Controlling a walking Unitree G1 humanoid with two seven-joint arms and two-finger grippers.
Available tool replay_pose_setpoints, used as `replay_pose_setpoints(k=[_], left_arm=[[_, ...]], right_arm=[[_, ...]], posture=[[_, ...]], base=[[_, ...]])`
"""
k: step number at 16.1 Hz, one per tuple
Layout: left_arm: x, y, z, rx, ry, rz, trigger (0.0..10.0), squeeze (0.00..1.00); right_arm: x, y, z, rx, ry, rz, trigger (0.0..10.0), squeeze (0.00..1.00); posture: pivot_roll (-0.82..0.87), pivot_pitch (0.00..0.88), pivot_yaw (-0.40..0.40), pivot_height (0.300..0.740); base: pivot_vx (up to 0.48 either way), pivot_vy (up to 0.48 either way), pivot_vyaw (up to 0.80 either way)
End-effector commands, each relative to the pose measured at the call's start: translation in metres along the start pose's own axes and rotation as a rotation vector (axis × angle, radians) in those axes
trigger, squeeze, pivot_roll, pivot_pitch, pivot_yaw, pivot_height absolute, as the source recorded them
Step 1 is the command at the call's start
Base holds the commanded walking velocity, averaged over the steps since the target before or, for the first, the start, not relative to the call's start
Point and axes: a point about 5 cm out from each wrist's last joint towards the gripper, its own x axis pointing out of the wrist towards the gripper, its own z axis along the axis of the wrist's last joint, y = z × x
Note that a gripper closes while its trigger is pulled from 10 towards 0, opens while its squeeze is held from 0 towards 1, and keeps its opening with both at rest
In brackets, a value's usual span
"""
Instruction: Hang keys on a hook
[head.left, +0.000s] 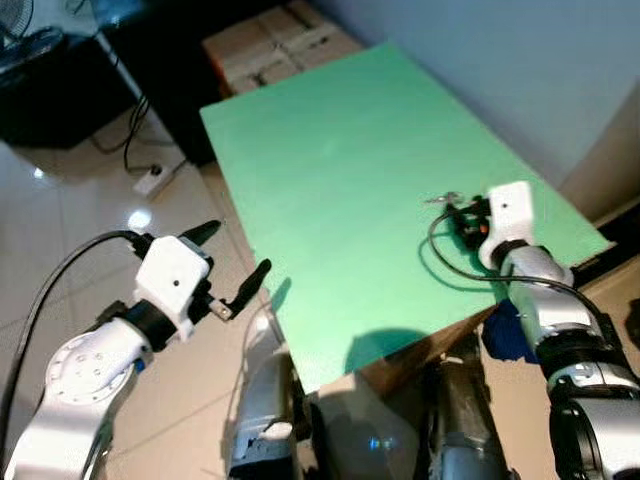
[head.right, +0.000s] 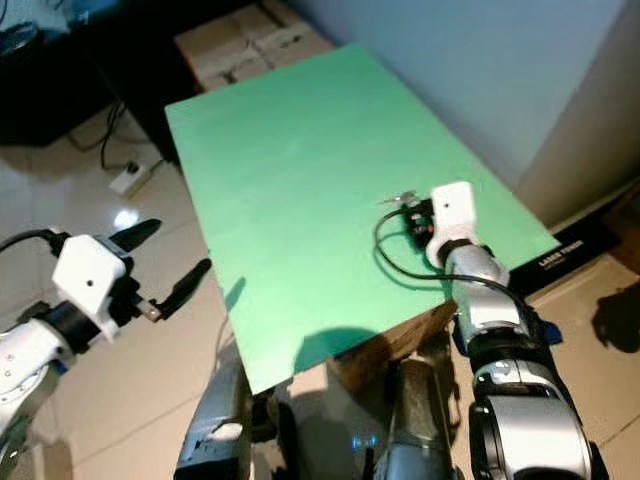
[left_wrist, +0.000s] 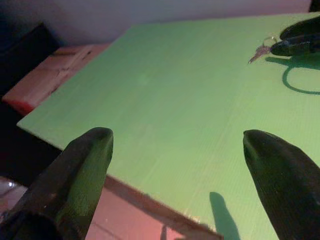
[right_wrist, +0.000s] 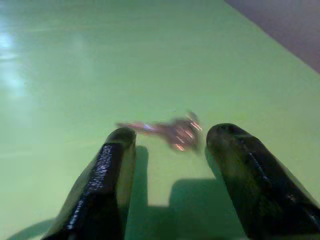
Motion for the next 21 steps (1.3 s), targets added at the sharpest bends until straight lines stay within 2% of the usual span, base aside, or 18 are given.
replay_pose_setpoints(k=[1, 4, 5, 6, 7, 8, 12, 21], left_arm=[[-0.008, 0.0, 0.003, -0.005, 0.02, -0.003, 10.0, 0.0], [-0.013, -0.003, 0.006, -0.017, 0.029, -0.015, 10.0, 0.0], [-0.013, -0.003, 0.006, -0.019, 0.03, -0.018, 10.0, 0.0], [-0.014, -0.004, 0.007, -0.022, 0.032, -0.024, 10.0, 0.0], [-0.014, -0.004, 0.008, -0.025, 0.034, -0.03, 10.0, 0.0], [-0.014, -0.006, 0.008, -0.034, 0.032, -0.04, 10.0, 0.0], [-0.013, -0.018, 0.016, -0.108, -0.011, -0.136, 10.0, 0.0], [-0.008, -0.019, 0.015, -0.119, -0.014, -0.151, 10.0, 0.0]], right_arm=[[0.005, 0.006, 0.008, -0.033, -0.059, 0.03, 10.0, 1.0], [0.008, 0.006, 0.01, -0.058, -0.065, 0.009, 10.0, 1.0], [0.008, 0.004, 0.009, -0.061, -0.058, -0.005, 10.0, 0.89], [0.007, 0.001, 0.009, -0.058, -0.055, -0.016, 10.0, 0.42], [0.007, 0.0, 0.008, -0.059, -0.049, -0.021, 10.0, 0.32], [0.006, -0.001, 0.006, -0.054, -0.047, -0.02, 10.0, 0.0], [0.002, -0.001, 0.0, -0.04, -0.056, -0.043, 10.0, 0.0], [-0.003, 0.007, -0.008, -0.039, -0.074, -0.04, 10.0, 0.0]], posture=[[0.24, 0.276, 0.175, 0.612], [0.26, 0.278, 0.175, 0.612], [0.26, 0.279, 0.177, 0.612], [0.26, 0.28, 0.177, 0.612], [0.26, 0.28, 0.179, 0.612], [0.26, 0.281, 0.179, 0.612], [0.24, 0.275, 0.181, 0.612], [0.23, 0.265, 0.188, 0.612]], base=[[0.0, 0.0, 0.0], [0.0, 0.0, 0.0], [0.0, 0.0, 0.0], [0.0, 0.0, 0.0], [0.0, 0.0, 0.0], [0.0, 0.0, 0.0], [0.0, 0.0, 0.0], [0.0, 0.0, 0.0]])
